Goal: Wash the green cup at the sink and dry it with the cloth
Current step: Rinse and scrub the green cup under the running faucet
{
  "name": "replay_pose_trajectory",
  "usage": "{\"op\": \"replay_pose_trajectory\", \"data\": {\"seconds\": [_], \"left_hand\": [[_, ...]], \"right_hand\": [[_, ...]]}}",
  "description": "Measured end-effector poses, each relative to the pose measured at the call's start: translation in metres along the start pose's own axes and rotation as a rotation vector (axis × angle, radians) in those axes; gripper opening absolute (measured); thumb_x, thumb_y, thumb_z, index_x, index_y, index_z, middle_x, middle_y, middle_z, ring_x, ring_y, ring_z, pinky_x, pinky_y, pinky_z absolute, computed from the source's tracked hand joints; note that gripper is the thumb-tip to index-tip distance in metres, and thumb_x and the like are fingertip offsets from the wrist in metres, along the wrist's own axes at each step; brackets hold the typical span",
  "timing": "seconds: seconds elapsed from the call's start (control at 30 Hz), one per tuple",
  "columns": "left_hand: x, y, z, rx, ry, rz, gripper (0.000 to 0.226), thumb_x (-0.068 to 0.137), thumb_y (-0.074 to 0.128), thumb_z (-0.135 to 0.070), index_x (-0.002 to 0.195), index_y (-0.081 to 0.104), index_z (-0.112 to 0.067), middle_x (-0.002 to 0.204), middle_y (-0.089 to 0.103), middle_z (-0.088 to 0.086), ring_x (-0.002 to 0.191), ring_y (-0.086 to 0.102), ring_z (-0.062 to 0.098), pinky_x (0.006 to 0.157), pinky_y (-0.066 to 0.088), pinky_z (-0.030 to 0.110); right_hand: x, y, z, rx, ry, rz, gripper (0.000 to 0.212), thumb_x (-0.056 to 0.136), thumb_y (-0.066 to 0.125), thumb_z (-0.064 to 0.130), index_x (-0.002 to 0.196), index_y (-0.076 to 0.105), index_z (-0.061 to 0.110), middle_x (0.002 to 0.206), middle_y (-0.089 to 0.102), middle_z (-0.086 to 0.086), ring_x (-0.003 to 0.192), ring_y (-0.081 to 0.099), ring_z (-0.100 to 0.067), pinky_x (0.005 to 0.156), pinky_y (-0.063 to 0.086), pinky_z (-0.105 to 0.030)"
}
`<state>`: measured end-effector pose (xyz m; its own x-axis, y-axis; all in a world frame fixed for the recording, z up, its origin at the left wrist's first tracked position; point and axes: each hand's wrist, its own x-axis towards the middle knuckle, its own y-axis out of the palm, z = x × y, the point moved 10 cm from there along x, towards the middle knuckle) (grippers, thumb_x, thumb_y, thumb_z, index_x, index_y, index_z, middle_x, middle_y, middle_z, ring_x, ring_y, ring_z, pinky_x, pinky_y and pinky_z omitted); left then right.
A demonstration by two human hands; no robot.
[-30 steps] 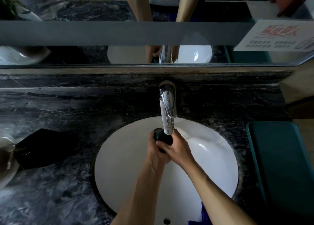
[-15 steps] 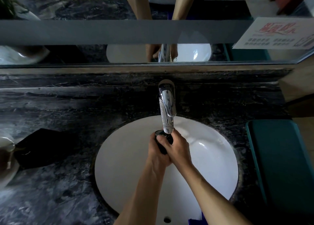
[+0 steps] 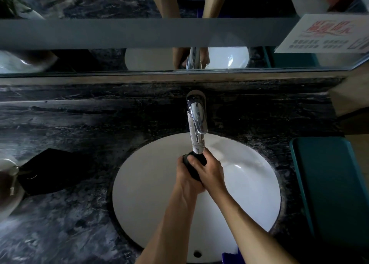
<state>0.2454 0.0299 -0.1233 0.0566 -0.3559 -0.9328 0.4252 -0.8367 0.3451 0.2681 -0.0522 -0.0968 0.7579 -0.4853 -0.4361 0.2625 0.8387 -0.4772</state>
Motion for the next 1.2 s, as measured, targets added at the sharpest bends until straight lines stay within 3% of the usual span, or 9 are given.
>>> {"op": "replay_pose_trajectory", "data": {"seconds": [0.1,0.27,0.4,0.53,0.67,0.8,0.93,1.03,1.2], "left_hand": [[0.001,-0.004,0.004,-0.022,-0.016,-0.025,0.055,0.096,0.041,-0.056,0.086,0.073,-0.013,0.068,0.077,0.011,0.084,0.069,0.03,0.072,0.051,0.036],[0.007,-0.015,-0.003,-0.019,-0.028,-0.106,0.053,0.091,0.05,-0.061,0.087,0.07,-0.012,0.059,0.074,0.01,0.08,0.068,0.028,0.065,0.052,0.037],[0.015,-0.007,-0.002,0.052,0.072,-0.037,0.053,0.096,0.043,-0.057,0.09,0.071,-0.013,0.077,0.074,0.008,0.085,0.069,0.028,0.072,0.053,0.034],[0.018,-0.004,-0.014,0.0,0.256,0.009,0.061,0.103,0.048,-0.061,0.124,0.069,-0.008,0.114,0.074,0.015,0.119,0.068,0.033,0.098,0.055,0.042],[0.013,-0.01,-0.042,0.267,0.561,-0.095,0.048,0.106,0.057,-0.043,0.122,0.068,0.001,0.097,0.069,0.013,0.078,0.069,0.021,0.056,0.054,0.026],[0.009,-0.009,-0.049,0.413,0.601,-0.101,0.049,0.101,0.066,-0.035,0.121,0.068,0.01,0.093,0.067,0.017,0.079,0.068,0.027,0.051,0.053,0.028],[0.007,-0.006,-0.049,0.358,0.519,0.022,0.059,0.101,0.061,-0.048,0.123,0.065,0.006,0.105,0.058,0.027,0.076,0.061,0.036,0.052,0.045,0.031],[0.006,-0.011,-0.055,0.283,0.57,-0.047,0.05,0.1,0.066,-0.041,0.117,0.072,0.006,0.1,0.069,0.026,0.09,0.07,0.038,0.069,0.06,0.046],[0.003,-0.001,-0.054,0.437,0.663,-0.066,0.038,0.079,0.077,-0.045,0.074,0.066,-0.008,0.067,0.053,0.016,0.043,0.048,0.019,0.04,0.038,0.023]], "right_hand": [[0.003,-0.003,-0.006,0.069,0.001,-0.034,0.021,0.107,0.052,0.029,0.088,0.06,0.023,0.086,0.07,-0.002,0.087,0.066,-0.026,0.08,0.05,-0.044],[-0.003,0.022,-0.011,0.263,0.027,0.328,0.025,0.093,0.072,0.019,0.113,0.064,0.032,0.104,0.074,0.002,0.099,0.071,-0.011,0.09,0.058,-0.034],[0.002,0.007,-0.015,0.186,0.017,0.068,0.004,0.097,0.066,0.035,0.1,0.066,0.032,0.094,0.073,0.006,0.093,0.068,-0.019,0.081,0.054,-0.036],[0.011,0.006,-0.017,0.326,0.137,0.018,0.032,0.109,0.045,0.031,0.082,0.062,0.036,0.079,0.067,0.013,0.085,0.063,-0.02,0.069,0.048,-0.03],[0.008,0.018,-0.025,0.336,0.198,0.168,0.032,0.097,0.06,0.049,0.117,0.059,0.024,0.112,0.071,-0.003,0.105,0.072,-0.026,0.083,0.064,-0.051],[0.008,0.013,-0.025,0.407,0.201,0.104,0.025,0.099,0.053,0.043,0.109,0.061,0.022,0.099,0.073,-0.007,0.085,0.074,-0.025,0.062,0.064,-0.044],[0.002,0.022,-0.042,0.538,0.447,0.192,0.041,0.092,0.037,0.042,0.091,0.06,0.008,0.069,0.063,-0.017,0.046,0.056,-0.027,0.041,0.039,-0.026],[0.002,0.026,-0.035,0.515,0.399,0.187,0.043,0.097,0.042,0.048,0.104,0.06,0.01,0.089,0.07,-0.016,0.067,0.07,-0.03,0.047,0.054,-0.033],[0.002,0.01,-0.03,0.417,0.232,-0.075,0.038,0.091,0.057,0.059,0.095,0.051,0.021,0.08,0.066,-0.002,0.066,0.068,-0.026,0.049,0.05,-0.033]]}}
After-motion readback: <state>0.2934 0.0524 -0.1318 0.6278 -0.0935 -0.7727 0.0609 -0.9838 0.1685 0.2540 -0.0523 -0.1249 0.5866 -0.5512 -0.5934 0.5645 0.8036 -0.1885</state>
